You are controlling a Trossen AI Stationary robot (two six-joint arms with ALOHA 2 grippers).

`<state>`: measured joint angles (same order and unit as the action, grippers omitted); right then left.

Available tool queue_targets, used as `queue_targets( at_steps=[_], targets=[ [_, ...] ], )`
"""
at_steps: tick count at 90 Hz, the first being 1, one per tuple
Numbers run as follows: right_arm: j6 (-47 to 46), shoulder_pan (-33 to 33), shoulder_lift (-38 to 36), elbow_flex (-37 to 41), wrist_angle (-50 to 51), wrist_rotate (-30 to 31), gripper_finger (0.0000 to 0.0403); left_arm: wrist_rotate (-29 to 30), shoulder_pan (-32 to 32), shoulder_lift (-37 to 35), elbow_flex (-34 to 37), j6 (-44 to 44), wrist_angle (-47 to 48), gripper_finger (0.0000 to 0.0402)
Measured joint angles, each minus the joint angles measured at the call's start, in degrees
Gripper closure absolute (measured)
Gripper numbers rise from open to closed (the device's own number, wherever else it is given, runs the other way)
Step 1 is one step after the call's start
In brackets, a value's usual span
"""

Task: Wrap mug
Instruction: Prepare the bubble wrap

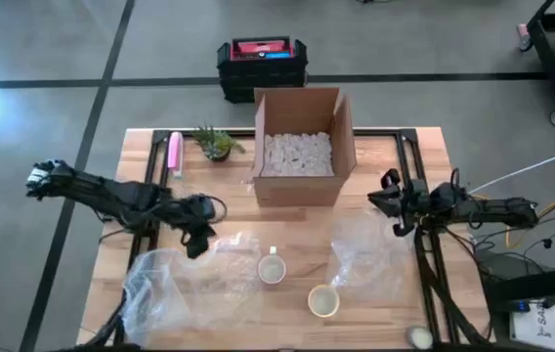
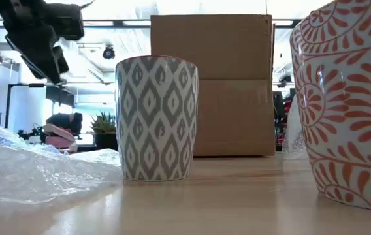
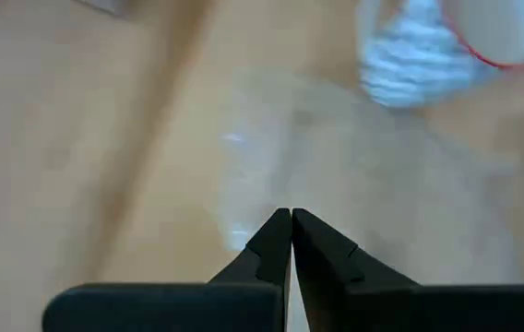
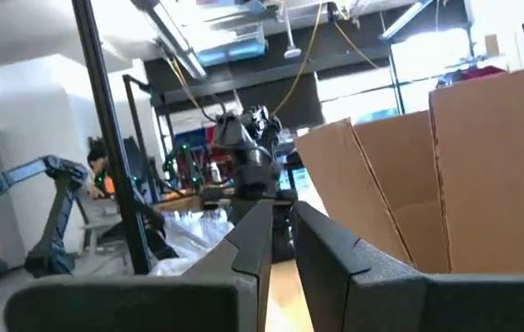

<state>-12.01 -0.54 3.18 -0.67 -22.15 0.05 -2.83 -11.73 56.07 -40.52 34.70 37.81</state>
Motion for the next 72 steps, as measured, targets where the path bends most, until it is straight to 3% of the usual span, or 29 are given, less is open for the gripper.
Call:
queue_targets(
  at_steps=[35, 56, 72],
  targets=[
    [0.0, 0.0, 0.0, 0.0, 0.6, 0.6, 0.0371, -2.0, -2.4, 14.3, 8.5, 5.8, -20.5, 0.0402],
    [0.1, 0.0, 3.0, 0.0, 5.9, 0.6, 0.0371, 2.9, -2.3, 24.1, 8.9, 4.0, -27.1, 0.0401],
    [0.5, 0.0, 11.5, 0.0, 1.8, 0.6, 0.0371, 12.2, -1.5, 29.0, 7.3, 4.1, -28.4, 0.0402]
  ],
)
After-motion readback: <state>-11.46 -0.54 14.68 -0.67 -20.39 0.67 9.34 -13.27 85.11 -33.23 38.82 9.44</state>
